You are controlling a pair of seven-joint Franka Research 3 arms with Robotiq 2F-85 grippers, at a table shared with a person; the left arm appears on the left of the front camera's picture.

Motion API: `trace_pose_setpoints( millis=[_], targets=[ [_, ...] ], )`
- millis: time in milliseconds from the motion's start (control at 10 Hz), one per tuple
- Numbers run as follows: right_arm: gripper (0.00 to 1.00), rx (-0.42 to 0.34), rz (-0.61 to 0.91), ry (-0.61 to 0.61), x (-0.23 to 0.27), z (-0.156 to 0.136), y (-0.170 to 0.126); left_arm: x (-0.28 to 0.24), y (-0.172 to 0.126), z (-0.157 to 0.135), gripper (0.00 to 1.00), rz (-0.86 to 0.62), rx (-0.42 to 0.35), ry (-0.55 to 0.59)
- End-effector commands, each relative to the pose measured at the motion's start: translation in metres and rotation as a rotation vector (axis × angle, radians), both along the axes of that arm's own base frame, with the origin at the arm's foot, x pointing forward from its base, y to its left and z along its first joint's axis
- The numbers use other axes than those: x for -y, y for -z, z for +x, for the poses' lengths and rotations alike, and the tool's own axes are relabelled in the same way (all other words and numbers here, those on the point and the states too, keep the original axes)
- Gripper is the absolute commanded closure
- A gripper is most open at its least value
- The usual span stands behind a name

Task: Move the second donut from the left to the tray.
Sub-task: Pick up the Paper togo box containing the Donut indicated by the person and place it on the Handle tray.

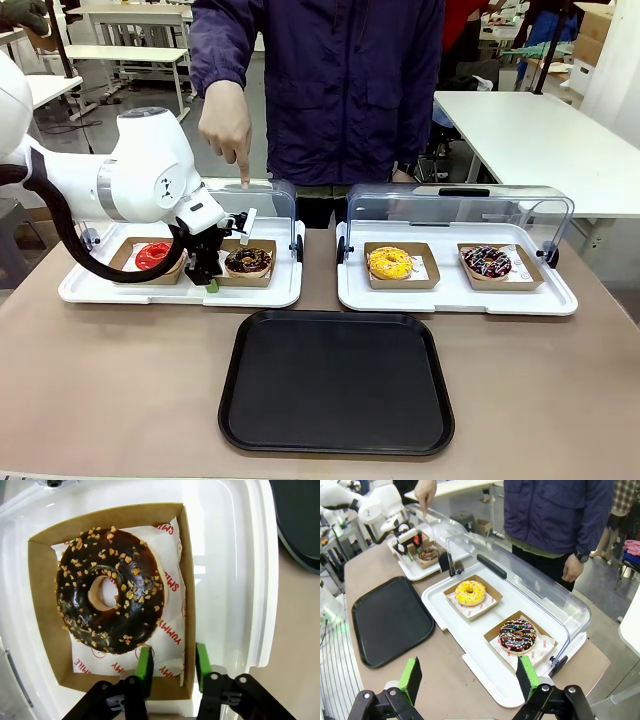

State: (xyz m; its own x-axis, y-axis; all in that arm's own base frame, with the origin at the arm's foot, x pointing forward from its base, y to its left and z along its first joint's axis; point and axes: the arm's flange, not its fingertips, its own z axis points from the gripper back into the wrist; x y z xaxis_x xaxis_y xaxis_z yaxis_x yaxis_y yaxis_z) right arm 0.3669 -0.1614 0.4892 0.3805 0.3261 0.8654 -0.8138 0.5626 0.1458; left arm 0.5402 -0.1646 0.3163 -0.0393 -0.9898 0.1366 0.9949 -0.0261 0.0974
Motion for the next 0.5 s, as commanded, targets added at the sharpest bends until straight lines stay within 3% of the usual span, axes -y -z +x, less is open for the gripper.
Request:
trace_pose_setpoints(
  millis=[0, 100, 400],
  targets=[
    [0.0, 0.038, 0.014, -0.008, 0.0007, 0.0037, -0.0015, 0.0017, -0.0058, -0.0001, 0.95, 0.036, -0.01, -0.011],
    [0.0, 0.038, 0.014, -0.008, 0.0007, 0.0037, -0.0015, 0.0014, -0.0061, -0.0004, 1.0, 0.039, -0.014, -0.007],
    [0.0, 0.038, 0.014, -0.008, 0.0007, 0.0037, -0.0015, -0.0001, -0.0059, 0.0006, 1.0, 0.045, -0.029, -0.005]
  ],
)
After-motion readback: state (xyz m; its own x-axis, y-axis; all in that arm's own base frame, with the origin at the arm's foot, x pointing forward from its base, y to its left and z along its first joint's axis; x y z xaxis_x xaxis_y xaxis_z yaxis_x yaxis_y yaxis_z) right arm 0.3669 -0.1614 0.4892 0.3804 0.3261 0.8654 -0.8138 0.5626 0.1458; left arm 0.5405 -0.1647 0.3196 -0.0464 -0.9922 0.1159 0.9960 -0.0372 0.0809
